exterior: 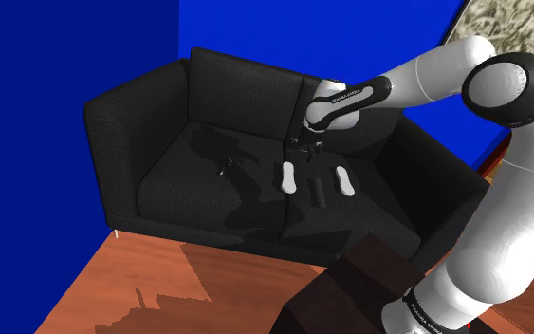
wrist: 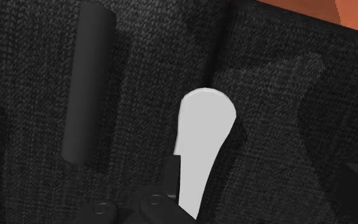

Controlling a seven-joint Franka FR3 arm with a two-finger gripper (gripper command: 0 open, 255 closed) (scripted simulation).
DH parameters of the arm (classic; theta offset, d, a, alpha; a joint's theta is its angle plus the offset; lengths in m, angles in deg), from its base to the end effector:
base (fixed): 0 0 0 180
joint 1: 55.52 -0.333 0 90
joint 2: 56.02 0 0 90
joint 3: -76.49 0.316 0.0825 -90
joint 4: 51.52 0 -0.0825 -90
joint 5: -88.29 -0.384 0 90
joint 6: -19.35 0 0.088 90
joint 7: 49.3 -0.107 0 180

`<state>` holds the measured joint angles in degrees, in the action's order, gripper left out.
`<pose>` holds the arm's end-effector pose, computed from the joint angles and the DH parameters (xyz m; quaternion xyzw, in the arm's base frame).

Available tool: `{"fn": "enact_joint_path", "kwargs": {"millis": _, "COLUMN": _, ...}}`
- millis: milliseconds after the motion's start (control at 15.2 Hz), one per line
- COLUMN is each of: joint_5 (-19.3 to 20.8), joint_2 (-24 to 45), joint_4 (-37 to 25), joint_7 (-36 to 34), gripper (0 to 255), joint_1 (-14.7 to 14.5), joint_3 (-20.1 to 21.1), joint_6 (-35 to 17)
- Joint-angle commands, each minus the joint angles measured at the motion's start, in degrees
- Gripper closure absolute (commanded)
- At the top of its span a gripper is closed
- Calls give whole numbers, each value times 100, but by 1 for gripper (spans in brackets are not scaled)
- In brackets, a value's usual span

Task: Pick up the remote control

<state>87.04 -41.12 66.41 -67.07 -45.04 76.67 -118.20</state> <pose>0.5856 -0.1063 0.3172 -0.9674 0.2499 -0.0406 0.0108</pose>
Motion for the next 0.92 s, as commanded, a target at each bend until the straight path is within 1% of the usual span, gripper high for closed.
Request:
{"fn": "enact_joint_path", "kwargs": {"millis": 0, "joint_5": 3, "joint_2": 450, "joint_4": -392, "joint_7": -80, "gripper": 0, "joint_1": 29, "joint_3": -48, "joint_6": -38}}
{"fn": "enact_joint_path", "kwargs": {"millis": 330, "joint_5": -39, "joint_2": 1496, "joint_4": -1284, "joint_7": -215, "gripper": 0, "joint_1": 136, "joint_3": -168, "joint_6": -125}}
{"fn": "enact_joint_path", "kwargs": {"millis": 594, "joint_5": -95, "joint_2": 2353, "joint_4": -2124, "joint_7": -318, "gripper": 0, "joint_1": 242, "joint_3": -251, "joint_6": -88}}
{"fn": "enact_joint_path", "kwargs": {"millis": 660, "joint_5": -104, "joint_2": 2482, "joint_4": -2260, "joint_7": -334, "gripper": 0, "joint_1": 260, "joint_3": -262, "joint_6": -73}}
{"fn": "enact_joint_path", "kwargs": {"millis": 858, "joint_5": -111, "joint_2": 2647, "joint_4": -2281, "joint_7": -330, "gripper": 0, "joint_1": 265, "joint_3": -255, "joint_6": -217}}
